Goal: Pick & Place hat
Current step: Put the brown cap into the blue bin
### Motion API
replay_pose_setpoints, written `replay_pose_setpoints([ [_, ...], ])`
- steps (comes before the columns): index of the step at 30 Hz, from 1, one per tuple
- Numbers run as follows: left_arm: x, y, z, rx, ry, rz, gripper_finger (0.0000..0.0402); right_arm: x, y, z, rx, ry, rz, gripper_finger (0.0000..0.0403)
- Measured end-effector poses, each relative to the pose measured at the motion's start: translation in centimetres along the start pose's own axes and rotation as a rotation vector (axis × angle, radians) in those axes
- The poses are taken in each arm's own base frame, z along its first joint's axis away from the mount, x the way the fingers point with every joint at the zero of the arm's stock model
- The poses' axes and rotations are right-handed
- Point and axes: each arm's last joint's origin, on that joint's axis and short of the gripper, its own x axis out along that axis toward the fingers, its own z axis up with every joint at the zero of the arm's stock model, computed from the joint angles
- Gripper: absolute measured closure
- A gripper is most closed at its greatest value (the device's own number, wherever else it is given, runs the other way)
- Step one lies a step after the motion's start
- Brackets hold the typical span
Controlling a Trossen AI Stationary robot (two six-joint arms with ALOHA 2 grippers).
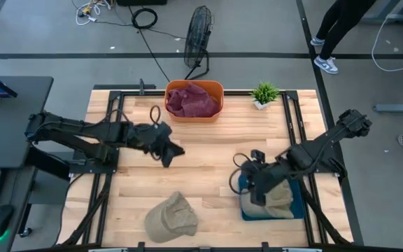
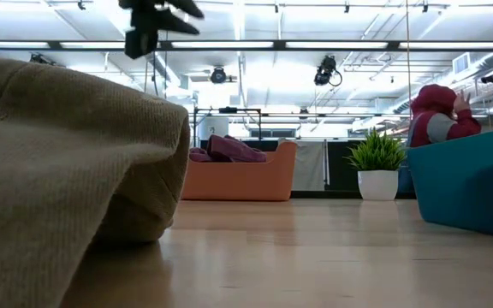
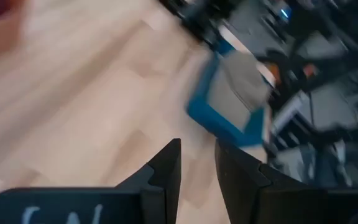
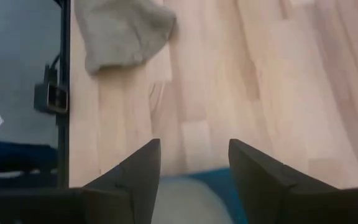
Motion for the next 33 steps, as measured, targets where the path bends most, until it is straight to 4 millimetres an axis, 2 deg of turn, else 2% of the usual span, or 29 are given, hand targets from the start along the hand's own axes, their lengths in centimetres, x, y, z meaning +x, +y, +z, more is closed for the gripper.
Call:
replay_pose_setpoints([
  [6, -0.7, -2.6, -3.2, -0.011, 0.169, -0.110, 0.0301, 0.3, -1.0, 1.6, -0.007, -0.077, 0.009, 0.0209],
  [10, -1.5, -3.2, -5.9, -0.028, 0.322, -0.069, 0.0298, 0.4, -1.2, 2.2, -0.008, -0.119, 0.020, 0.0209],
  [13, -2.1, -3.1, -7.5, -0.033, 0.419, 0.006, 0.0280, 0.4, -1.3, 2.4, -0.032, -0.130, 0.019, 0.0209],
  [17, -2.0, -3.6, -8.9, -0.060, 0.471, 0.034, 0.0233, 0.5, -1.5, 2.5, -0.046, -0.131, 0.013, 0.0209],
  [23, 0.4, -3.9, -11.8, -0.042, 0.524, 0.138, 0.0175, 0.5, -1.5, 2.6, -0.044, -0.131, 0.012, 0.0209],
  [27, 2.5, -3.8, -14.0, -0.027, 0.523, 0.235, 0.0175, 0.5, -1.5, 2.5, -0.045, -0.131, 0.011, 0.0209],
  [33, 5.1, -4.7, -16.2, -0.067, 0.518, 0.183, 0.0194, 0.5, -1.5, 2.5, -0.046, -0.129, 0.011, 0.0209],
])
